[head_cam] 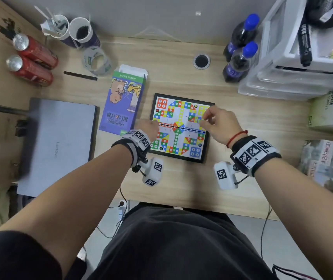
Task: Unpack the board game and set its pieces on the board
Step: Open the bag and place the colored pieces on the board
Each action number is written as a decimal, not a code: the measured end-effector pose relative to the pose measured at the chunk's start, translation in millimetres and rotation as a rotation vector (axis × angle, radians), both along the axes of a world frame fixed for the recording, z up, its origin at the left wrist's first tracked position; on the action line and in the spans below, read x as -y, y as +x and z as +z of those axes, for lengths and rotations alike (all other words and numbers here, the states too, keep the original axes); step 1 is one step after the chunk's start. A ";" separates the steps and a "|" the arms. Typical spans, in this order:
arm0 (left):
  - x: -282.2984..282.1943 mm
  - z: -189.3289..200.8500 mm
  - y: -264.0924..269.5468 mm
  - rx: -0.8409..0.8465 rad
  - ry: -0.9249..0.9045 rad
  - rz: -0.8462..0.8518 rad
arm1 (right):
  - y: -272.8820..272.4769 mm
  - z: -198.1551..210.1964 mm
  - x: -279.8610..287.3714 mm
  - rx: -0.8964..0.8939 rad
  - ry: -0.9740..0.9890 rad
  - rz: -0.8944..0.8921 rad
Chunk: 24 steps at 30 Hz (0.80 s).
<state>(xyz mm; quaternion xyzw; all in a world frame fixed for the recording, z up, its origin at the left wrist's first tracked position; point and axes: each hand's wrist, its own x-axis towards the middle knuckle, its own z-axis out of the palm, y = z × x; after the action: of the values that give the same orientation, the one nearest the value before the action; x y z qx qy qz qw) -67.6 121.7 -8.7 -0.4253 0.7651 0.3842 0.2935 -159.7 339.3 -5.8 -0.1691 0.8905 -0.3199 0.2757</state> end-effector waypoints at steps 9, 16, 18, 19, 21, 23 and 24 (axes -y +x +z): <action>30.3 -26.5 33.0 0.220 -0.273 -0.194 | 13.8 -27.8 4.3 0.003 0.175 -0.039; 25.7 -37.2 35.7 0.163 -0.136 -0.185 | 14.3 -36.6 5.0 -0.090 0.180 -0.040; 27.4 -38.8 34.0 0.138 -0.115 -0.209 | 10.3 -37.0 6.3 -0.085 0.155 -0.042; 28.3 -42.6 33.5 0.115 -0.136 -0.249 | 7.1 -36.7 7.8 -0.086 0.156 -0.039; 30.0 -49.7 31.5 0.093 -0.146 -0.252 | 0.2 -35.1 10.8 -0.093 0.176 -0.034; 30.7 -52.8 31.6 0.060 -0.143 -0.226 | -3.1 -32.8 13.5 -0.091 0.206 -0.020; 30.6 -51.2 32.0 0.040 -0.123 -0.202 | -2.5 -31.2 14.7 -0.103 0.223 -0.006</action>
<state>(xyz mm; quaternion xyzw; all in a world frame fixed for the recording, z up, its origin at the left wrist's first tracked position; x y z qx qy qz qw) -35.6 91.1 -59.9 -0.3709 0.8201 0.2965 0.3193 -162.2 324.6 -37.0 -0.1507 0.9341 -0.2108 0.2456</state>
